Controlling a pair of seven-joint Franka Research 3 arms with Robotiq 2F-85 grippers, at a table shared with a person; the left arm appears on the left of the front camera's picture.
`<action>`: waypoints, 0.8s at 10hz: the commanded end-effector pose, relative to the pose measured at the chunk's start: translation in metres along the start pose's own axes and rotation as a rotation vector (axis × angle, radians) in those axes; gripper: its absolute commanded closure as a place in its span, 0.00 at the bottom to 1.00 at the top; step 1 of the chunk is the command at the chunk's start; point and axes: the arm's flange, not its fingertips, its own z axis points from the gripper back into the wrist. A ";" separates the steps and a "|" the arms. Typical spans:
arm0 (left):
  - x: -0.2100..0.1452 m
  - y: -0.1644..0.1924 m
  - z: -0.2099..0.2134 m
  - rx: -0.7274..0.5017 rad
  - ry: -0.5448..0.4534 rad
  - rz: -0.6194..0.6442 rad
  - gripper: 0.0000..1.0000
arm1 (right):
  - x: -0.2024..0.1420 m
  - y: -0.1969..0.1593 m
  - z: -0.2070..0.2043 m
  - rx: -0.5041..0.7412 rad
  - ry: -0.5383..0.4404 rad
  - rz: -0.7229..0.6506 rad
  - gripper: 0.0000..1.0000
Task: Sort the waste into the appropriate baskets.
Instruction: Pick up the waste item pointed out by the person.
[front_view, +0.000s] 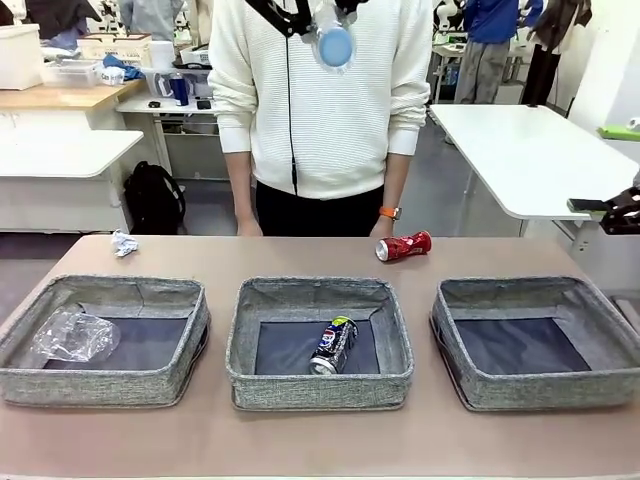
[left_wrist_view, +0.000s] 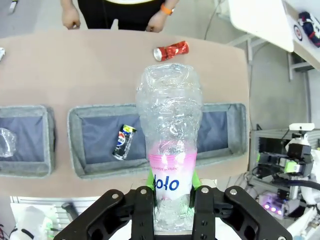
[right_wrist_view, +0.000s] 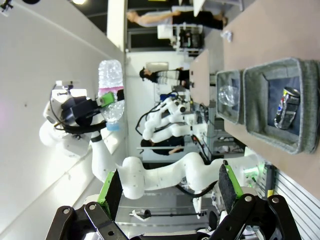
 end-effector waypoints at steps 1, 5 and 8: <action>-0.007 0.008 -0.001 0.026 -0.010 -0.020 0.77 | 0.001 0.002 -0.001 0.018 -0.008 0.002 0.00; -0.007 0.008 -0.001 0.026 -0.010 -0.020 0.77 | 0.001 0.002 -0.001 0.018 -0.008 0.002 0.00; -0.007 0.008 -0.001 0.026 -0.010 -0.020 0.77 | 0.001 0.002 -0.001 0.018 -0.008 0.002 0.00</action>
